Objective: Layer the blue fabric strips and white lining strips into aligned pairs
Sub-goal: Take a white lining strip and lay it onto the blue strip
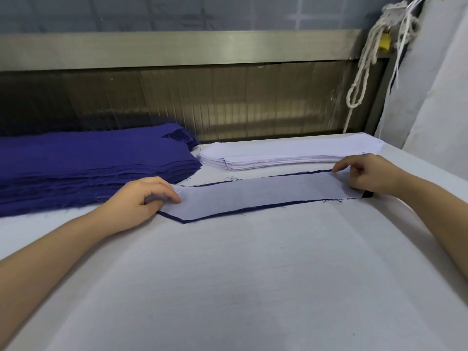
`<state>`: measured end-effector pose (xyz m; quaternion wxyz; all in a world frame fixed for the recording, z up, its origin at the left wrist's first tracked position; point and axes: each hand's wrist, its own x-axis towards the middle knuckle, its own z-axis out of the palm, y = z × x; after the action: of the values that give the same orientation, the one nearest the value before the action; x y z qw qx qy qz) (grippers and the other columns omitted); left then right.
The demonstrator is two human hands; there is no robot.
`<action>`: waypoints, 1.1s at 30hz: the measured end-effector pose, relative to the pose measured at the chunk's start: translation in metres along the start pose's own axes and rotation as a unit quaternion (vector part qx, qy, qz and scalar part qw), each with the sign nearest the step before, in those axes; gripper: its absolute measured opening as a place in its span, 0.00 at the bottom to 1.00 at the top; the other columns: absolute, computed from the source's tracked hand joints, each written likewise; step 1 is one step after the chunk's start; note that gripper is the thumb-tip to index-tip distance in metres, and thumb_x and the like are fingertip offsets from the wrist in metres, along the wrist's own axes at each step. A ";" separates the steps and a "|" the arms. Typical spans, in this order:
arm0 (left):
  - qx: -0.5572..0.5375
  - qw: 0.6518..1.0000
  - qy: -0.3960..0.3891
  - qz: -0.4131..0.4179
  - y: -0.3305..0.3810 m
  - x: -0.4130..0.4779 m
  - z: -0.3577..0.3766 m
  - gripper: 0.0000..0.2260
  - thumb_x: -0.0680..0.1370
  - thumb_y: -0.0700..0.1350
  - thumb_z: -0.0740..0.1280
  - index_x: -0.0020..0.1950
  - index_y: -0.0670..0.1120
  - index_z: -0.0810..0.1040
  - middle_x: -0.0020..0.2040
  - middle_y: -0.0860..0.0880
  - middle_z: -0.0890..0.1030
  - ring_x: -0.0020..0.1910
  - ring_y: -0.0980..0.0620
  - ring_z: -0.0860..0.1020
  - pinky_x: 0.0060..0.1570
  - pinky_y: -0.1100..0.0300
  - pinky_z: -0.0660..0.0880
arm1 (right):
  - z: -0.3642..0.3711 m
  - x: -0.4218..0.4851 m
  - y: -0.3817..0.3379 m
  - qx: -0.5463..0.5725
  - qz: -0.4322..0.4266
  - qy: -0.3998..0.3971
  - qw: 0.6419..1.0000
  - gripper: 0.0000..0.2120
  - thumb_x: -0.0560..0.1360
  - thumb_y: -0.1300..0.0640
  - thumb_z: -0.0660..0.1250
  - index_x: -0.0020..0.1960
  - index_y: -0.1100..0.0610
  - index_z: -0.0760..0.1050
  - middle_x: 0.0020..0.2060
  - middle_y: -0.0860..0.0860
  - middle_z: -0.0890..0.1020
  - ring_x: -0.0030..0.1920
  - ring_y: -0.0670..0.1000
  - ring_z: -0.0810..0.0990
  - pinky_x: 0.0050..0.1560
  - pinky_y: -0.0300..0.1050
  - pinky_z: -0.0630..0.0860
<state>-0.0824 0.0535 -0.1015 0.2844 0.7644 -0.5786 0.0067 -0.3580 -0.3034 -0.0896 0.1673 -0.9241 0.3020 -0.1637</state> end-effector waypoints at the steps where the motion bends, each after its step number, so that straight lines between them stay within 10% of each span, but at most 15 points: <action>1: 0.005 1.000 0.000 0.005 0.000 0.000 0.000 0.17 0.73 0.27 0.65 0.48 0.48 0.83 0.49 0.54 0.79 0.48 0.62 0.76 0.43 0.74 0.68 | 0.000 0.000 0.000 0.000 0.001 0.000 1.000 0.17 0.71 0.71 0.60 0.47 0.51 0.77 0.30 0.41 0.71 0.32 0.45 0.71 0.33 0.35 0.66; 17: 0.034 0.999 0.002 0.020 0.001 0.001 0.000 0.12 0.74 0.34 0.69 0.49 0.50 0.83 0.48 0.57 0.79 0.50 0.60 0.76 0.50 0.74 0.68 | 0.002 0.003 0.005 -0.043 0.002 -0.003 0.999 0.16 0.69 0.72 0.61 0.45 0.54 0.79 0.28 0.50 0.71 0.31 0.49 0.69 0.32 0.40 0.67; 24: 0.096 0.995 0.038 -0.008 0.000 0.000 0.001 0.11 0.75 0.37 0.69 0.48 0.54 0.83 0.56 0.71 0.71 0.53 0.53 0.64 0.57 0.60 0.62 | 0.007 0.007 0.005 -0.116 0.019 0.049 0.992 0.15 0.70 0.65 0.66 0.53 0.53 0.80 0.52 0.54 0.70 0.55 0.59 0.69 0.57 0.49 0.66; 33: 0.132 0.989 0.070 -0.017 0.000 0.014 0.006 0.11 0.76 0.38 0.67 0.47 0.54 0.83 0.43 0.67 0.78 0.51 0.54 0.63 0.50 0.60 0.52 | 0.026 0.014 -0.036 -0.190 -0.023 0.112 0.975 0.13 0.75 0.57 0.64 0.58 0.53 0.79 0.58 0.55 0.75 0.58 0.60 0.67 0.56 0.50 0.61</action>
<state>-0.0791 0.0387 -0.1016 0.2206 0.8026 -0.5383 0.1319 -0.3182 -0.2792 -0.0952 -0.0503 -0.9217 0.3226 -0.2094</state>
